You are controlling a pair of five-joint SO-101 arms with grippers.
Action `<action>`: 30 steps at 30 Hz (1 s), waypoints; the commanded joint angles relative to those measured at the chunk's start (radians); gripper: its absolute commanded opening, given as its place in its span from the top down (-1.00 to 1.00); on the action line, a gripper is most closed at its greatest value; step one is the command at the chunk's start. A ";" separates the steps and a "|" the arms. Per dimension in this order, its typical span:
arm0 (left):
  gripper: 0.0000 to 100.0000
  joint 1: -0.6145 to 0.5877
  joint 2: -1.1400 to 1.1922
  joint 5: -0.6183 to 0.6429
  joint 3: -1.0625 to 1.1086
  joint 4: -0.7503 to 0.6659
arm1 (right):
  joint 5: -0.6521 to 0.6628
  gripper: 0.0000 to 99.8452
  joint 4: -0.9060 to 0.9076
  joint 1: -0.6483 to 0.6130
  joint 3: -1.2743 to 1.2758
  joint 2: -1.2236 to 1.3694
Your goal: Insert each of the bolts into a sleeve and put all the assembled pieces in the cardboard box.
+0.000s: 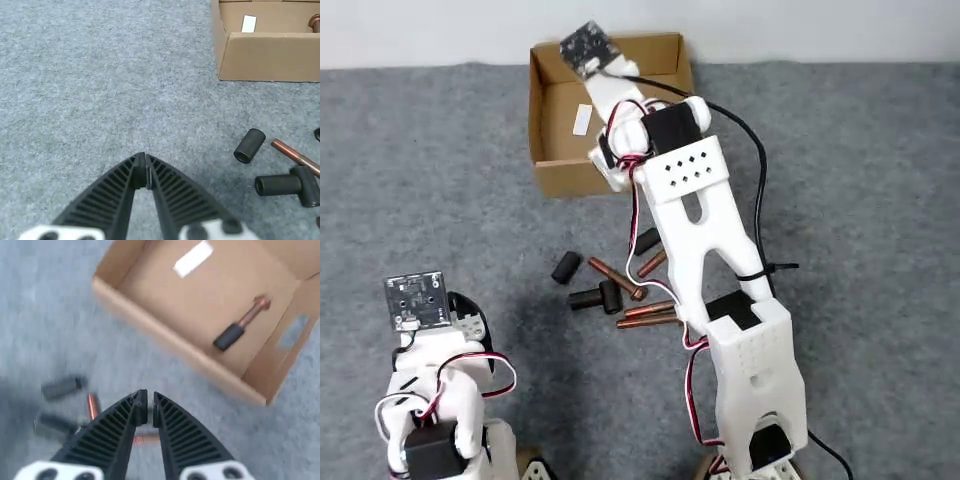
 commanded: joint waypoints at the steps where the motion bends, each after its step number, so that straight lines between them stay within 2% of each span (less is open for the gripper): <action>1: 0.99 -0.005 -0.005 -0.005 -0.005 -0.005 | 0.126 0.98 0.107 -0.010 -0.074 -0.076; 6: 0.99 -0.017 -0.005 -0.011 -0.005 -0.005 | 0.157 0.98 0.128 -0.010 -0.060 -0.076; 11: 0.99 -0.178 -0.005 -0.011 -0.001 -0.003 | 0.233 0.98 0.131 -0.048 0.098 -0.104; 16: 0.99 -0.325 -0.005 -0.012 0.077 -0.005 | 0.322 0.91 0.128 -0.142 0.354 -0.202; 20: 0.99 -0.358 -0.005 -0.054 0.113 -0.005 | 0.356 0.81 0.128 -0.203 0.448 -0.226; 26: 0.99 -0.382 -0.005 -0.101 0.111 -0.006 | 0.471 0.53 0.128 -0.285 0.519 -0.225; 30: 0.99 -0.382 -0.005 -0.101 0.111 -0.006 | 0.551 0.51 0.125 -0.318 0.578 -0.222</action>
